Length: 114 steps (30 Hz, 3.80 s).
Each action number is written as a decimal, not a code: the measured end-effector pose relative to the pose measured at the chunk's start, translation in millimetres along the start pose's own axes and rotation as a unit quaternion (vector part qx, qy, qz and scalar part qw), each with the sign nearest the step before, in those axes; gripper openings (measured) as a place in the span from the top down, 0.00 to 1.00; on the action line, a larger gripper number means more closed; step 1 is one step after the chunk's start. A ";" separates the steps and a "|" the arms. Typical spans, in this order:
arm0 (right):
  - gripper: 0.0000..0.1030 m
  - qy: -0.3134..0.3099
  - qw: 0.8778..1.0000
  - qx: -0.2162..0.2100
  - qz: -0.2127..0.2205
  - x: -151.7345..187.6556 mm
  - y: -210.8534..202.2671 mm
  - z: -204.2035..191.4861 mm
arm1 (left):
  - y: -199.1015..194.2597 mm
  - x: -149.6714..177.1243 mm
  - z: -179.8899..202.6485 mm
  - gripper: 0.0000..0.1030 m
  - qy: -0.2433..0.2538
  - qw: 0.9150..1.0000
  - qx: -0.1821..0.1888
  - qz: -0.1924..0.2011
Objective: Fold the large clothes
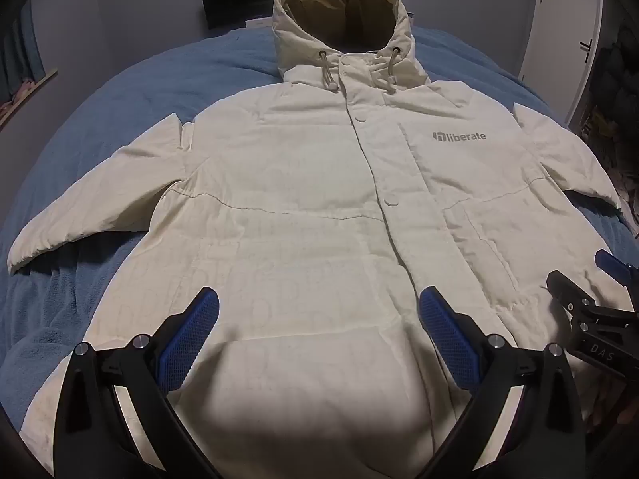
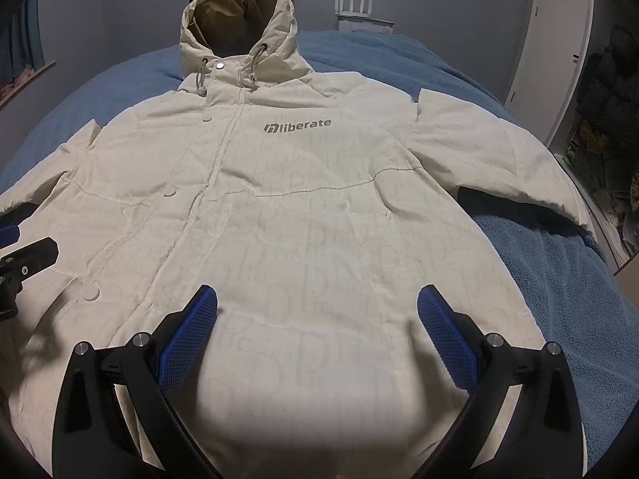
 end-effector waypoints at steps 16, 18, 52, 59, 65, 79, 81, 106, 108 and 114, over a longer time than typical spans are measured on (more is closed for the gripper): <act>0.06 0.000 1.000 0.000 -0.001 1.6 1.4 -1.2 | -0.1 -0.1 -0.1 0.06 -0.001 1.000 0.002 0.001; 0.06 0.000 1.000 0.000 -0.001 2.0 1.5 -1.3 | -0.1 0.0 -0.1 0.06 -0.002 1.000 0.002 0.000; 0.06 -0.001 1.000 0.001 -0.004 4.0 3.8 -2.0 | 0.0 0.0 -0.2 0.06 -0.002 1.000 0.002 -0.001; 0.06 -0.001 1.000 0.001 -0.005 4.3 4.0 -2.0 | 0.0 0.0 -0.2 0.06 -0.002 1.000 0.002 -0.002; 0.06 -0.002 1.000 0.001 -0.006 4.3 4.7 -2.2 | 0.1 0.0 -0.2 0.06 -0.002 1.000 0.002 -0.002; 0.06 -0.002 1.000 0.001 -0.007 5.0 5.5 -2.3 | 0.2 0.0 -0.2 0.06 -0.002 1.000 0.002 -0.003; 0.06 -0.002 1.000 0.001 -0.007 5.1 5.7 -2.3 | 0.1 -0.1 -0.2 0.06 -0.003 1.000 0.003 -0.003; 0.06 0.070 0.992 0.061 0.088 -88.8 -44.8 85.1 | -13.2 -77.7 -23.0 0.06 0.013 1.000 -0.011 0.001; 0.06 0.080 0.989 0.084 0.090 -102.9 -36.5 108.0 | -14.9 -98.2 -30.3 0.06 0.008 1.000 -0.006 0.026; 0.06 0.109 0.985 0.130 0.018 -100.5 23.6 183.2 | 4.5 -125.4 -36.9 0.06 0.035 0.995 -0.040 0.083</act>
Point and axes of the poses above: each gripper's, at about its wrist camera, not at the fingertips, and y roughly the way its jaws point, z to its right, x to its underside, the point moved 1 cm from there along y, roughly the way its jaws point, and after that the axes turned 14 degrees about z, right-handed, at the moved point
